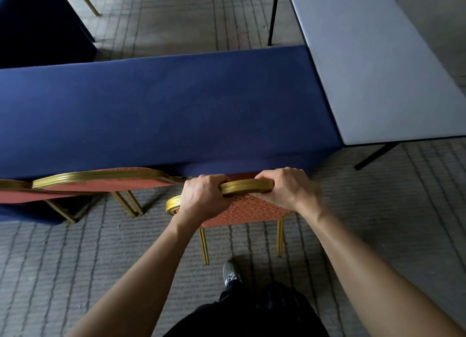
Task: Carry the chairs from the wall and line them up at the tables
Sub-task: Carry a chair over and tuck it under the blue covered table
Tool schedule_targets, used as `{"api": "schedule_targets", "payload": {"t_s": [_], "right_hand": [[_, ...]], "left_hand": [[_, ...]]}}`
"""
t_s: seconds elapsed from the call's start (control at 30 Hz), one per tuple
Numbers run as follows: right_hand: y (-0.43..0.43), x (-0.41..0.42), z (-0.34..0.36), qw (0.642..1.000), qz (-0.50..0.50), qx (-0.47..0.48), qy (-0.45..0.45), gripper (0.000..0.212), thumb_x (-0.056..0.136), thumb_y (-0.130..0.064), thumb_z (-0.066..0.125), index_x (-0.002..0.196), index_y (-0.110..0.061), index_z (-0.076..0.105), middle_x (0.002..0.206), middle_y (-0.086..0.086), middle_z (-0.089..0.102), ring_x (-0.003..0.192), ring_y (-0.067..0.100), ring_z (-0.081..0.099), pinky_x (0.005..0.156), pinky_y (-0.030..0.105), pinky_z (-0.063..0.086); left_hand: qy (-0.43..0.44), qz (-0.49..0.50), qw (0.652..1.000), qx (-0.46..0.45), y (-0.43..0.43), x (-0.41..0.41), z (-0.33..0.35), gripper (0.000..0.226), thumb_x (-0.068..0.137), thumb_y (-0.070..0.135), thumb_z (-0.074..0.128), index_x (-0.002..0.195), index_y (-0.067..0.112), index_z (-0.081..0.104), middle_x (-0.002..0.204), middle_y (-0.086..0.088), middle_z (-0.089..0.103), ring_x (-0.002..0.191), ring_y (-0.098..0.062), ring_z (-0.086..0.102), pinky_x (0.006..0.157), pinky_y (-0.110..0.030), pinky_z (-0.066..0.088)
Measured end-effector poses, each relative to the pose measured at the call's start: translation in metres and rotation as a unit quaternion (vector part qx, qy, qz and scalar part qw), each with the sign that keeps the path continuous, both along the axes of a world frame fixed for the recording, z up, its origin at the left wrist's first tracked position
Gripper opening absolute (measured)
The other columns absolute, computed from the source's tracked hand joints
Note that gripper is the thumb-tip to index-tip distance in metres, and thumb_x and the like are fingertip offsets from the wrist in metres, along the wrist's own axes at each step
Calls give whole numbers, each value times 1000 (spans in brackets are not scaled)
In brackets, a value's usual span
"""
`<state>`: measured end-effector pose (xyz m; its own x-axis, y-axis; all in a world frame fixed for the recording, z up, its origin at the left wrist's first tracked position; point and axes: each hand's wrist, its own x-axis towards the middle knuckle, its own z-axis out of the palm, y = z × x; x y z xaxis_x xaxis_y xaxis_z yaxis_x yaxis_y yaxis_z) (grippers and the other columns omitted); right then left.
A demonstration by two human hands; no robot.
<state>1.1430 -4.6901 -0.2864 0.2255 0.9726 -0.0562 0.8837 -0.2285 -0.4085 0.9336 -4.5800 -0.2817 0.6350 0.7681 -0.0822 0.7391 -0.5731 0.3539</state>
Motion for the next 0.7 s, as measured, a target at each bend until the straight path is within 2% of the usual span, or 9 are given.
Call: {"api": "schedule_targets", "payload": {"t_s": [0.13,0.33,0.43,0.5,0.57,0.7], "right_hand": [[-34,-11,-8,999,19,-25,15,64,72,-94,44,112,-51,70,80,-21,74,74,5,69,72,29,57],[-101,-47,-38,997,48,-41,34,57,80,-89,41,117,-55,67,85,-21,74,75,4,68,68,29,56],[-145,-68,-60,997,58,-46,35,60,80,-84,36,121,-53,68,92,-16,75,83,7,70,71,27,52],[-176,-84,-72,996,66,-43,44,66,79,-82,33,123,-48,69,100,-11,77,90,11,70,76,28,52],[-201,-100,-82,995,66,-40,58,69,79,-78,35,124,-40,71,108,-10,77,96,14,71,81,31,56],[-246,-126,-100,999,36,12,32,56,82,-67,51,117,-31,75,111,-12,76,99,15,71,90,37,53]], "left_hand": [[23,-11,999,-25,-36,-12,-7,35,80,70,63,104,46,73,86,14,75,80,-15,70,73,-32,52],[50,-6,997,-50,-107,-49,-31,33,79,66,58,111,59,63,92,22,73,82,-11,70,73,-34,54],[52,-12,997,-52,-152,-69,-50,43,75,68,53,116,57,62,100,23,74,88,-13,71,76,-35,56],[49,-23,997,-59,-184,-85,-65,46,75,65,58,120,55,63,110,23,73,95,-15,72,78,-37,56],[35,-36,997,-56,-209,-98,-75,47,77,62,61,123,52,64,118,24,71,99,-14,72,77,-36,56],[-5,-27,999,-32,-249,-119,-85,46,75,62,61,118,46,69,112,19,74,95,-16,74,73,-33,56]]}}
